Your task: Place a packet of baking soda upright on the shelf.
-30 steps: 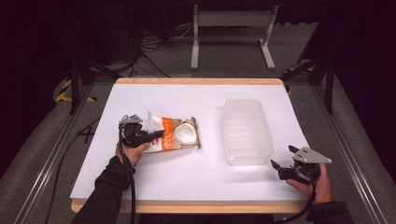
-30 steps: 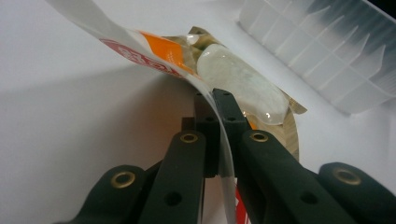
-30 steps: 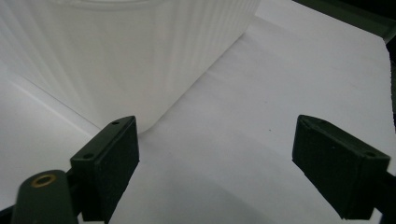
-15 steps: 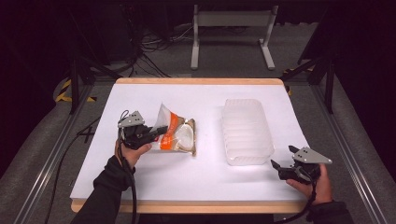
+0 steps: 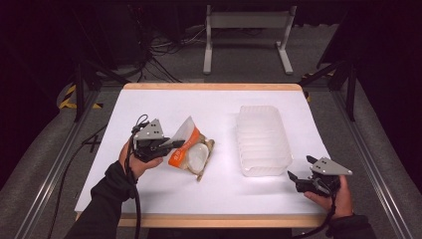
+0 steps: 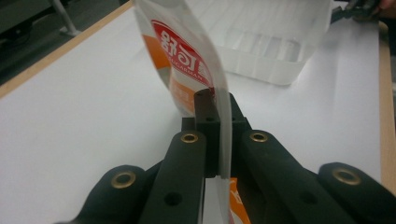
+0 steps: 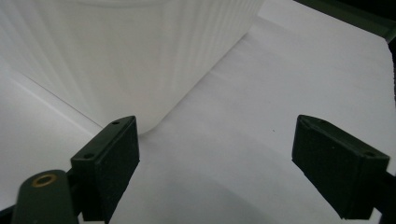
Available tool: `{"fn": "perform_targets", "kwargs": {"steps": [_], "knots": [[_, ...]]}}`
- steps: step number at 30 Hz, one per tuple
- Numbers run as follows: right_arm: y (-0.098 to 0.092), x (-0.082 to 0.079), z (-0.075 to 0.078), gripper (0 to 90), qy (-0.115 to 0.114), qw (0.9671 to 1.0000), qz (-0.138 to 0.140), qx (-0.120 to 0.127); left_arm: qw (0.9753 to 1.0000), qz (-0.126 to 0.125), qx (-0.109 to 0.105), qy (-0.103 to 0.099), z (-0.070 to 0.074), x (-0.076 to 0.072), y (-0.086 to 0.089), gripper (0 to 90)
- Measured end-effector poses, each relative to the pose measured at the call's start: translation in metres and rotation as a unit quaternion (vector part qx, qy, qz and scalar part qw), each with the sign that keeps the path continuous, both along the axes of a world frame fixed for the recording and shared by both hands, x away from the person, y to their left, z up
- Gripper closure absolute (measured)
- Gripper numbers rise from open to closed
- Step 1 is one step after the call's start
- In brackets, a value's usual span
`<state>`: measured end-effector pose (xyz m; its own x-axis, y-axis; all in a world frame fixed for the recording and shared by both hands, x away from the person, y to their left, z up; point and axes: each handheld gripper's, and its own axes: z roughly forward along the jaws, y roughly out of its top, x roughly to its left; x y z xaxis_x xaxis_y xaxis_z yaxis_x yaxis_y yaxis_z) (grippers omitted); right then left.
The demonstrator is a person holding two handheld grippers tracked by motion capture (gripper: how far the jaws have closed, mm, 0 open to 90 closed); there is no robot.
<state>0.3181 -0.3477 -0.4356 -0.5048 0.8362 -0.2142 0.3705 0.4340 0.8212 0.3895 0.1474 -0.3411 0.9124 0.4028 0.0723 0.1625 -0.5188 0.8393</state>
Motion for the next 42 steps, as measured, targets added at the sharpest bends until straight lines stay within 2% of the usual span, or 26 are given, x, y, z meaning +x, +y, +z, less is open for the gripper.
{"fn": "perform_targets", "kwargs": {"steps": [1,4,6,12,13,18,26,32,39,42], "knots": [[0.000,0.000,0.000,15.1,-0.001,1.0000,-0.004,-0.002,0.9999,-0.008,0.006,-0.005,0.004,-0.001,-0.004,89.8],[-0.001,0.000,0.000,15.1,-0.002,0.9999,-0.010,-0.002,0.9994,-0.034,0.001,-0.010,0.013,-0.005,-0.016,89.8],[-0.002,-0.001,0.000,15.1,-0.004,0.9999,-0.011,-0.004,0.9988,-0.040,0.017,-0.021,0.017,-0.007,-0.025,89.8],[-0.002,-0.002,0.000,15.1,-0.004,0.9999,-0.012,-0.004,0.9979,-0.054,0.025,-0.025,0.022,-0.004,-0.040,89.8],[-0.003,-0.002,0.000,15.1,-0.004,0.9999,-0.012,-0.003,0.9975,-0.056,0.033,-0.028,0.026,-0.003,-0.045,89.8],[-0.003,-0.002,0.000,15.1,-0.003,0.9999,-0.012,-0.003,0.9962,-0.064,0.045,-0.038,0.039,0.001,-0.055,89.9],[-0.003,-0.002,-0.001,15.4,-0.001,0.9999,-0.010,-0.002,0.9948,-0.075,0.043,-0.054,0.053,0.004,-0.071,89.8],[-0.004,-0.002,0.000,15.5,-0.002,0.9999,-0.011,-0.001,0.9938,-0.078,0.042,-0.068,0.059,0.005,-0.086,89.9],[-0.005,-0.002,-0.001,15.6,-0.002,0.9999,-0.011,0.001,0.9941,-0.079,0.020,-0.072,0.068,0.008,-0.095,89.9],[-0.005,-0.002,-0.001,15.9,-0.001,0.9999,-0.010,0.001,0.9932,-0.081,0.026,-0.080,0.071,0.006,-0.099,89.9]]}}
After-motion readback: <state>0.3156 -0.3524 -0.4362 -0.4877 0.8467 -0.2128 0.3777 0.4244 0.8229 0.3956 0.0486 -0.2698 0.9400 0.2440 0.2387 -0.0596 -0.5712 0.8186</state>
